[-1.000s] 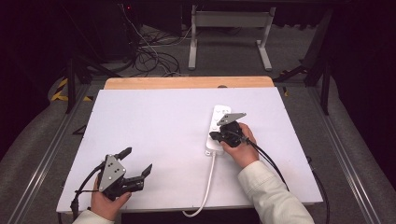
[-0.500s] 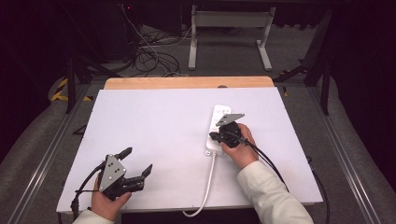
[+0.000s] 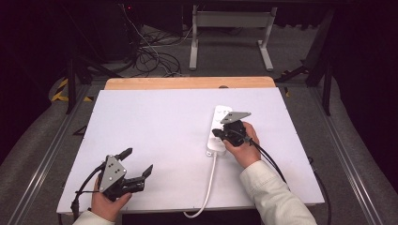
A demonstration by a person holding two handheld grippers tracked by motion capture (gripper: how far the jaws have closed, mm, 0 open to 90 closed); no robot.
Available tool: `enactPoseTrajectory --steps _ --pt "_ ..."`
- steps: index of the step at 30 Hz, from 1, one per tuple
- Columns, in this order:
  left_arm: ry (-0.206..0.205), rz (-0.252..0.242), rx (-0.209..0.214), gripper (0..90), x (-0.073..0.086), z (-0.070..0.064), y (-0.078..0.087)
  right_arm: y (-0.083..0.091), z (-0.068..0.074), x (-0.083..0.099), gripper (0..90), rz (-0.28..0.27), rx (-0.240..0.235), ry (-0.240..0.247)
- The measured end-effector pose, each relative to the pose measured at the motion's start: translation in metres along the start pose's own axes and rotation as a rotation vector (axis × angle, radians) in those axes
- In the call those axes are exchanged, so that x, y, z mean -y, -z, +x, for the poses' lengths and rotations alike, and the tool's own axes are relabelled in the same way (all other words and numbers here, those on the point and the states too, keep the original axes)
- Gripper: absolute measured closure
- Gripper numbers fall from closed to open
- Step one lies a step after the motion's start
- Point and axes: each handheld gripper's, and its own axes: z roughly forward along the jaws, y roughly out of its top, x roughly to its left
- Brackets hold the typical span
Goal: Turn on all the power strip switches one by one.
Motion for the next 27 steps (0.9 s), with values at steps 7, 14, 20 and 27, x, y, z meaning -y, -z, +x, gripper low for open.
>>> enactPoseTrajectory --steps 7,14,20,27 --pt "-0.003 0.0 -0.001 15.9 0.0 -0.001 -0.001 0.006 -0.008 -0.004 90.0 -0.024 0.029 -0.002" --pt "-0.004 0.002 -0.002 15.9 0.0 -0.001 -0.001 0.001 -0.015 -0.004 90.0 -0.022 0.044 -0.001" --pt "-0.005 0.004 -0.001 15.9 0.0 -0.001 -0.001 -0.009 -0.022 -0.003 90.0 -0.013 0.04 -0.018" --pt "-0.008 0.007 -0.003 15.9 0.0 0.0 -0.001 -0.019 -0.027 -0.002 90.0 0.032 0.039 -0.025"
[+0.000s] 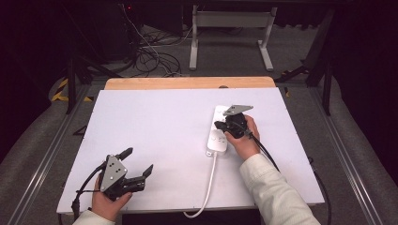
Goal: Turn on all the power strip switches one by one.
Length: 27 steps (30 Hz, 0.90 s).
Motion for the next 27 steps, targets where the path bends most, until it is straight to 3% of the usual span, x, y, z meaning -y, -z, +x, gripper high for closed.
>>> enactPoseTrajectory --steps 5,16,27 --pt "0.005 -0.003 -0.001 15.9 0.0001 -0.0001 0.0006 -0.0053 0.0047 -0.0066 90.0 0.007 0.001 0.023" --pt "0.004 -0.005 -0.002 15.9 0.0001 0.0003 0.0008 -0.0101 0.0023 -0.0028 90.0 0.053 0.012 0.015" --pt "0.007 -0.004 -0.001 15.9 0.0002 -0.0003 0.0008 -0.0101 0.0023 -0.002 90.0 0.056 0.021 0.0"
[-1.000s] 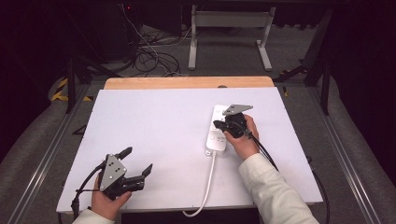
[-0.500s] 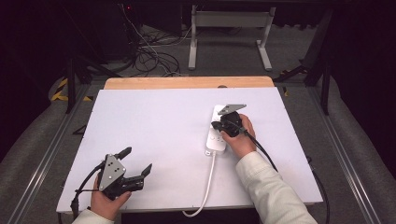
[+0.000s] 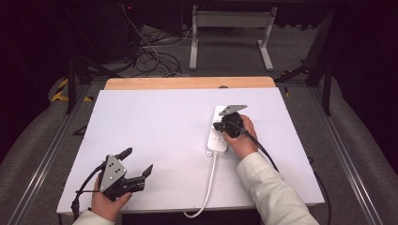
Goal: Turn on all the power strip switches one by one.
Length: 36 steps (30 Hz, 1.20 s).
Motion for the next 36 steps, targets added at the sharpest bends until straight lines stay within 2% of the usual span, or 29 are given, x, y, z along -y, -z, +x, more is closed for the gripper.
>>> enactPoseTrajectory --steps 8,13,16,27,36 --pt "0.0 0.001 -0.001 15.9 0.0 -0.0003 0.0 -0.001 0.0008 0.0008 90.0 0.002 0.003 -0.001" --pt "-0.001 0.002 -0.001 15.9 0.0 -0.0005 0.0001 -0.0013 0.0044 0.0009 90.0 0.006 0.026 0.025" --pt "-0.004 0.001 0.0 15.9 -0.0001 -0.0005 0.0003 -0.0014 0.004 0.0017 90.0 0.002 0.026 0.01" --pt "-0.005 0.002 0.0 15.9 -0.0001 -0.0009 0.0003 -0.0021 0.0069 0.0024 90.0 0.001 0.045 0.02" --pt "-0.007 0.002 0.0 15.9 -0.0001 -0.0007 0.0001 -0.0026 0.0066 0.0035 90.0 0.002 0.042 0.0"
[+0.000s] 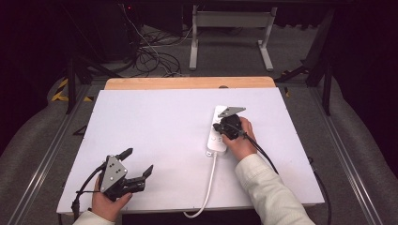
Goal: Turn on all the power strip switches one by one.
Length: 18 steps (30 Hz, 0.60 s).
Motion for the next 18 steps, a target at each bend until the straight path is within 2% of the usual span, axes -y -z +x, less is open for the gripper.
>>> enactPoseTrajectory --steps 2,5,6,8,10,14,18 --pt "-0.005 0.002 -0.002 15.9 0.0 0.001 0.0 0.0 0.0 -0.001 90.0 0.002 -0.001 0.002" --pt "-0.004 0.003 -0.001 15.9 0.0 0.0 0.0 0.003 -0.005 -0.005 90.0 0.003 -0.03 -0.034" --pt "0.0 0.0 -0.001 15.9 0.0 0.0 0.0 0.006 -0.006 -0.006 90.0 -0.022 -0.024 -0.026" --pt "0.004 -0.001 -0.001 15.9 0.0 0.001 0.0 0.015 -0.007 -0.01 90.0 -0.104 0.002 -0.011" --pt "0.003 0.004 0.001 15.9 0.0 0.002 -0.001 0.02 -0.011 -0.014 90.0 -0.14 -0.006 -0.032" --pt "-0.003 0.005 0.002 15.9 0.0 0.001 -0.001 0.021 -0.017 -0.017 90.0 -0.111 0.009 -0.028" --pt "0.004 0.005 0.003 15.9 0.0 0.0 -0.001 0.02 -0.02 -0.021 90.0 -0.121 0.01 -0.042"
